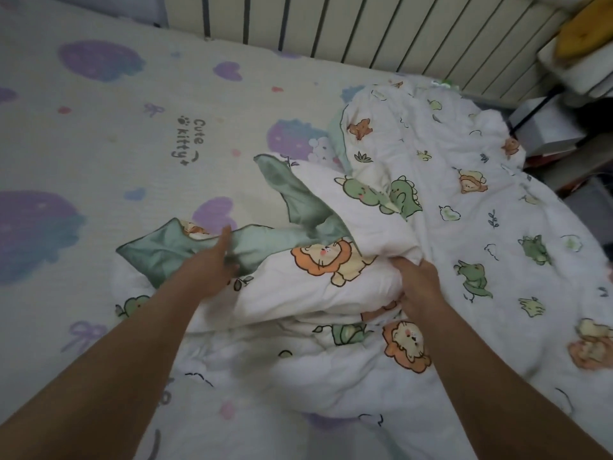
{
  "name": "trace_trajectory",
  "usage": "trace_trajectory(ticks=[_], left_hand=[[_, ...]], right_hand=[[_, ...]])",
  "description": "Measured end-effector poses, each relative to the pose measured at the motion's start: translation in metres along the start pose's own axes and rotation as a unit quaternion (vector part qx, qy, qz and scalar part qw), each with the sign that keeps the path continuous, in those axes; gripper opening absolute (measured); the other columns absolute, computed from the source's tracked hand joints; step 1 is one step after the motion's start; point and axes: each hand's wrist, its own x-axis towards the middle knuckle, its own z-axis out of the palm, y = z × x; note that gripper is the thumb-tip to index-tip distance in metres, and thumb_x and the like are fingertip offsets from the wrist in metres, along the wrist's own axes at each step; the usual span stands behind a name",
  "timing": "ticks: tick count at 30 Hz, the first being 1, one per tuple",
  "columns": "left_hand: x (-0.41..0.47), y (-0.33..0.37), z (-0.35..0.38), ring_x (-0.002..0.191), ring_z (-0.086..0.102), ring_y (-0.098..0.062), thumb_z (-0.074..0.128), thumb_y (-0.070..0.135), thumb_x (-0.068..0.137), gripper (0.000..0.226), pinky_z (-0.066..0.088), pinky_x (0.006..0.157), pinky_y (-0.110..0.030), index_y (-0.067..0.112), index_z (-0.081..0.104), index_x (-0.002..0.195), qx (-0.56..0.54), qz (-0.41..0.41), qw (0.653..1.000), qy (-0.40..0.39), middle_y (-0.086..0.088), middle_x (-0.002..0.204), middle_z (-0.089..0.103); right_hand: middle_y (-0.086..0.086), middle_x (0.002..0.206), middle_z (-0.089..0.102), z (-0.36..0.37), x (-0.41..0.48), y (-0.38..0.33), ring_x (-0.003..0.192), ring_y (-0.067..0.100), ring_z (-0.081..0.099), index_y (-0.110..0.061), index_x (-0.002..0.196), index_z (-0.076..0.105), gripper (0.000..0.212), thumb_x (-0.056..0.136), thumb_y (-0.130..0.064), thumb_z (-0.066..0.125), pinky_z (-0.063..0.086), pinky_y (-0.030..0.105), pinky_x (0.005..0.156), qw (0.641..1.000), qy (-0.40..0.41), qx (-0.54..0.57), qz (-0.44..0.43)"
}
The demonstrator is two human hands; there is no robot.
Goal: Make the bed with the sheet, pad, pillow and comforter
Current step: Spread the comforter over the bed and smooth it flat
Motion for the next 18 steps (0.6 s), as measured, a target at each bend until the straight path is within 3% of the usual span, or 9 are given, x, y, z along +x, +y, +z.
trace_trajectory(ticks=[1, 2, 4, 6, 8, 11, 14, 18], left_hand=[[0.002, 0.004, -0.001, 0.108, 0.057, -0.031, 0.05, 0.037, 0.095, 0.059, 0.041, 0.088, -0.033, 0.016, 0.029, 0.146, 0.043, -0.001, 0.999, -0.03, -0.015, 0.123, 0.059], [0.002, 0.007, -0.001, 0.109, 0.056, -0.03, 0.053, 0.042, 0.093, 0.046, 0.04, 0.085, -0.031, 0.012, 0.051, 0.128, 0.083, -0.002, 0.995, -0.05, -0.014, 0.122, 0.06], [-0.004, 0.012, -0.001, 0.1, 0.058, -0.028, 0.059, 0.047, 0.087, 0.035, 0.042, 0.079, -0.03, 0.013, 0.064, 0.097, 0.111, 0.013, 0.992, -0.058, -0.012, 0.109, 0.063], [-0.016, 0.013, -0.008, 0.096, 0.056, -0.028, 0.062, 0.046, 0.085, 0.033, 0.043, 0.075, -0.031, 0.014, 0.066, 0.088, 0.096, 0.016, 0.995, -0.015, -0.01, 0.101, 0.059], [-0.029, 0.011, -0.032, 0.096, 0.056, -0.031, 0.062, 0.042, 0.086, 0.037, 0.042, 0.074, -0.033, 0.006, 0.066, 0.085, 0.067, -0.006, 0.994, 0.09, -0.011, 0.095, 0.053], [-0.047, -0.002, -0.088, 0.087, 0.06, -0.038, 0.068, 0.042, 0.08, 0.045, 0.049, 0.07, -0.04, -0.003, 0.066, 0.083, 0.033, -0.061, 0.965, 0.252, -0.024, 0.096, 0.057], [-0.063, -0.025, -0.14, 0.075, 0.06, -0.043, 0.067, 0.036, 0.078, 0.041, 0.051, 0.068, -0.044, -0.005, 0.063, 0.072, 0.054, -0.069, 0.939, 0.334, -0.027, 0.077, 0.058], [-0.093, -0.084, -0.194, 0.073, 0.061, -0.041, 0.057, 0.041, 0.078, 0.036, 0.051, 0.069, -0.042, 0.005, 0.06, 0.075, -0.011, -0.159, 0.903, 0.399, -0.025, 0.076, 0.061]], right_hand=[[0.016, 0.124, 0.06, -0.004, -0.002, -0.001, 0.107, 0.032, 0.06, -0.006, 0.131, 0.052, 0.059, 0.081, -0.031, 0.07, 0.051, 0.047, 0.094, 1.0, 0.002, 0.025, 0.006], [0.015, 0.122, 0.061, -0.007, -0.004, -0.002, 0.105, 0.031, 0.061, -0.006, 0.13, 0.053, 0.058, 0.081, -0.032, 0.07, 0.053, 0.045, 0.09, 0.999, 0.007, 0.046, 0.009], [0.013, 0.112, 0.065, -0.014, -0.008, -0.005, 0.094, 0.027, 0.063, -0.005, 0.121, 0.057, 0.043, 0.086, -0.028, 0.065, 0.055, 0.037, 0.078, 0.997, 0.007, 0.075, 0.005], [0.012, 0.105, 0.066, -0.018, -0.015, -0.01, 0.087, 0.024, 0.063, -0.006, 0.109, 0.061, 0.026, 0.089, -0.023, 0.059, 0.053, 0.034, 0.073, 0.995, 0.004, 0.098, 0.003], [0.013, 0.104, 0.068, -0.017, -0.023, -0.019, 0.086, 0.023, 0.064, -0.007, 0.098, 0.064, 0.018, 0.09, -0.022, 0.058, 0.054, 0.033, 0.07, 0.991, 0.005, 0.134, -0.003], [0.013, 0.105, 0.068, 0.002, -0.041, -0.041, 0.082, 0.02, 0.065, 0.0, 0.111, 0.063, 0.029, 0.088, -0.017, 0.059, 0.053, 0.024, 0.058, 0.982, -0.017, 0.19, -0.015], [0.013, 0.11, 0.068, 0.044, -0.07, -0.072, 0.085, 0.02, 0.067, -0.001, 0.121, 0.061, 0.034, 0.087, -0.009, 0.059, 0.057, 0.03, 0.067, 0.968, -0.072, 0.237, -0.039], [0.01, 0.106, 0.069, 0.11, -0.113, -0.115, 0.092, 0.022, 0.068, -0.005, 0.12, 0.06, 0.032, 0.088, -0.008, 0.058, 0.057, 0.034, 0.076, 0.951, -0.164, 0.247, -0.086]])
